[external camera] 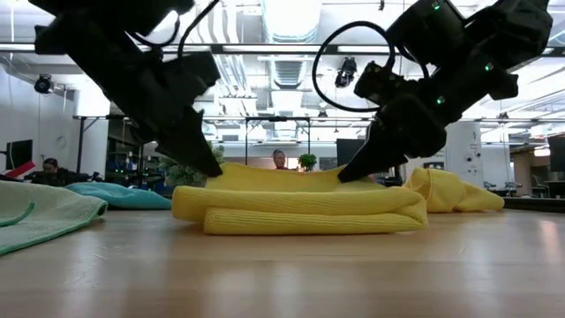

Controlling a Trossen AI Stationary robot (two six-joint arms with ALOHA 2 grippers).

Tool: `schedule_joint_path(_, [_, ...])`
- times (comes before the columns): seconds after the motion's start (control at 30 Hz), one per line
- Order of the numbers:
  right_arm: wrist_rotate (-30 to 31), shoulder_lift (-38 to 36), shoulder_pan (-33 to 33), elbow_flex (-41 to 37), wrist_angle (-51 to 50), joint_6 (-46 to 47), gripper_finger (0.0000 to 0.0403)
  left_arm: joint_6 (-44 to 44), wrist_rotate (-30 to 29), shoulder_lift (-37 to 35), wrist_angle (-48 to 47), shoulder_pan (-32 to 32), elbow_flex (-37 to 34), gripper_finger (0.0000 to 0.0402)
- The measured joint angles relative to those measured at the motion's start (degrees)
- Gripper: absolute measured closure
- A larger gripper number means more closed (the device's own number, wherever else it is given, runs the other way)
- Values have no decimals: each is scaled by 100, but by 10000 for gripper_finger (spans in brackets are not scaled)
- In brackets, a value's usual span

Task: Fold microfiber towels
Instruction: Fold the bottom yellow microfiber towel

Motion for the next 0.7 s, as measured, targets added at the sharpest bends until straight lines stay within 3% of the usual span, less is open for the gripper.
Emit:
schedule_joint_path(0.57, [120, 229, 13, 2, -47, 137, 389, -44, -62, 380, 59, 144, -2, 400])
schedule_joint_path(0.7, [70, 229, 13, 4, -70, 187, 367, -44, -39, 380, 40, 144, -2, 388])
